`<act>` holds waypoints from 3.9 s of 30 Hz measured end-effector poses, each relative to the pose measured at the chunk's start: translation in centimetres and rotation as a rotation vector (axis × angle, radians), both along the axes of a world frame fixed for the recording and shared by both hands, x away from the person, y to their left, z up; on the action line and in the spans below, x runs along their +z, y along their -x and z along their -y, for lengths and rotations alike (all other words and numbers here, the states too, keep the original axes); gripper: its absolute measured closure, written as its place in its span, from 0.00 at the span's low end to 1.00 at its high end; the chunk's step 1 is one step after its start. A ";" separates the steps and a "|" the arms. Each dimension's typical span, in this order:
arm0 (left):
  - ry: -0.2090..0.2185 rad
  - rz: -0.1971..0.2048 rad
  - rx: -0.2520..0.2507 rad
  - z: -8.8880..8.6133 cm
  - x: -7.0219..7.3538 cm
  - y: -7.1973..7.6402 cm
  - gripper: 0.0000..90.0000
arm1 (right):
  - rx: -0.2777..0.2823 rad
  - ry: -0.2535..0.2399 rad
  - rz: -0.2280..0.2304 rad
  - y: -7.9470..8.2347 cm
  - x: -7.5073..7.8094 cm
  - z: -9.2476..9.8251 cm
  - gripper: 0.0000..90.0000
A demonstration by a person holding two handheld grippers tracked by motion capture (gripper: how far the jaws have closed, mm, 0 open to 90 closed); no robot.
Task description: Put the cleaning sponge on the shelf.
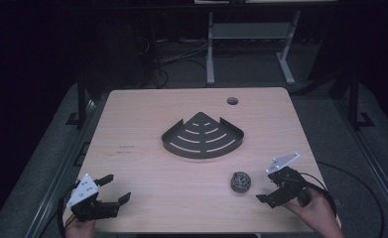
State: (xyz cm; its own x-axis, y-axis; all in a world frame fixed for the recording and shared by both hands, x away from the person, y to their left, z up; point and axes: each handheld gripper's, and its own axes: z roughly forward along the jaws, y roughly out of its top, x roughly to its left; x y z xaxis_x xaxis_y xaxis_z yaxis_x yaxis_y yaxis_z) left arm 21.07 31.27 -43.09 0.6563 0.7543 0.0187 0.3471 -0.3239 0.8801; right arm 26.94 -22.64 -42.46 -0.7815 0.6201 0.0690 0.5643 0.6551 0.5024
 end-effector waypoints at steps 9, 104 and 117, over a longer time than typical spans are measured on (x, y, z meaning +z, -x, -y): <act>0.001 -0.003 0.003 0.1 0.0 0.0 0.15 | 0.022 0.015 -0.011 -0.6 0.2 -1.0 0.16; 0.008 0.005 0.005 -0.1 0.3 0.0 0.15 | 0.221 0.154 -0.113 -6.2 0.9 -8.1 0.37; 0.008 0.005 0.005 -0.1 0.3 0.0 0.15 | 0.225 0.142 -0.099 -7.3 2.2 -8.6 0.37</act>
State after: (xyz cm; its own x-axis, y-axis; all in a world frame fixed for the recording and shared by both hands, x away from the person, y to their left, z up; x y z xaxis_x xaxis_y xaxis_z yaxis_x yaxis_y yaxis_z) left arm 21.05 31.33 -42.77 0.6522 0.7579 0.0156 0.3444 -0.3146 0.8845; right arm 34.19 -14.06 -40.22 -0.8944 0.4408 0.0762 0.4383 0.8295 0.3462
